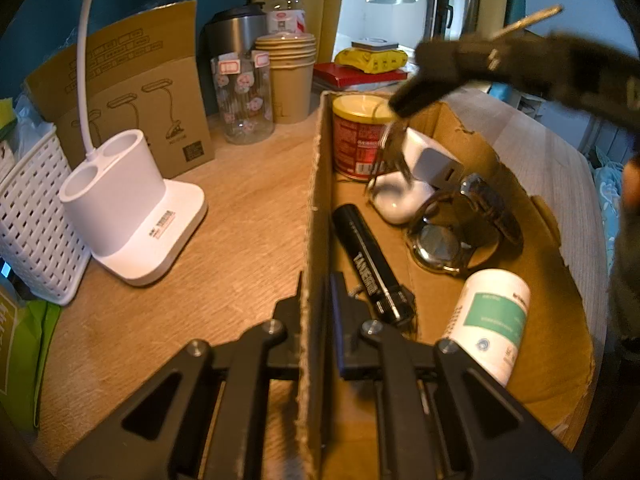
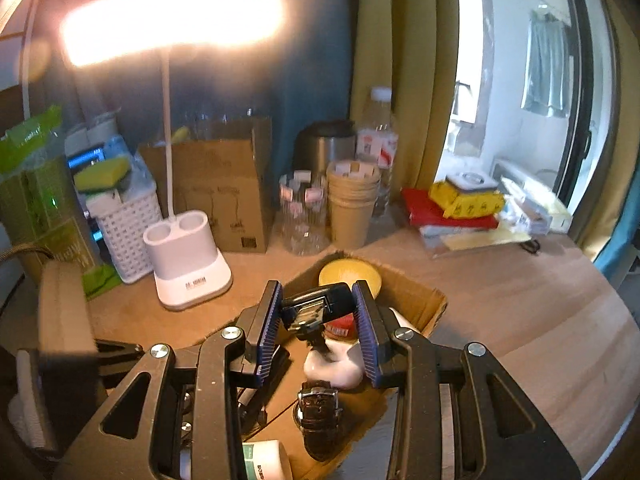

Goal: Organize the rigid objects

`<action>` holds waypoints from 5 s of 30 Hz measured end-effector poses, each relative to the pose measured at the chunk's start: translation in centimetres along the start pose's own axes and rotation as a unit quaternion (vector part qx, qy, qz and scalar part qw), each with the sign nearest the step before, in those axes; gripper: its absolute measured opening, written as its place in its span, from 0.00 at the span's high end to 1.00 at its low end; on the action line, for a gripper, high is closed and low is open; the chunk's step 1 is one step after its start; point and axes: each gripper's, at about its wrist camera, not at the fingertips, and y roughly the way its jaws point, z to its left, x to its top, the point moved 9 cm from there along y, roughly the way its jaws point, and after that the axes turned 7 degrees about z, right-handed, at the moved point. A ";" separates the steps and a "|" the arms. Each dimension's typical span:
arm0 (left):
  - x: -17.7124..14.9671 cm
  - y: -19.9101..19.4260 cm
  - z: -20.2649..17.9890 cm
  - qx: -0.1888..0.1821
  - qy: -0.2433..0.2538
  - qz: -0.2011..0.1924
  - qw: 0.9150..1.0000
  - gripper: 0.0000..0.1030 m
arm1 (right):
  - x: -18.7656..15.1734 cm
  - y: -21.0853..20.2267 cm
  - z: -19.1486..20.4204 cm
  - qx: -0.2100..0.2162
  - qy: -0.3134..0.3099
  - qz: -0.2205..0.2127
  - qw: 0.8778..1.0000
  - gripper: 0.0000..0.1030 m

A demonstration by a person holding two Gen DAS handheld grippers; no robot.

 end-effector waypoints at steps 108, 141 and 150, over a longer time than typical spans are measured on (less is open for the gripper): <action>4.0 -15.4 -2.9 -0.047 0.020 -0.148 0.988 0.18 | -6.1 -18.7 -8.2 -0.179 0.144 -0.070 0.971 0.38; 4.9 -26.6 -3.0 -0.051 0.038 -0.261 0.963 0.13 | -4.5 -27.0 -4.7 -0.214 0.145 -0.131 0.957 0.37; 4.7 -25.6 -3.6 -0.050 0.045 -0.253 0.965 0.13 | -4.6 -26.4 -5.1 -0.210 0.147 -0.125 0.958 0.37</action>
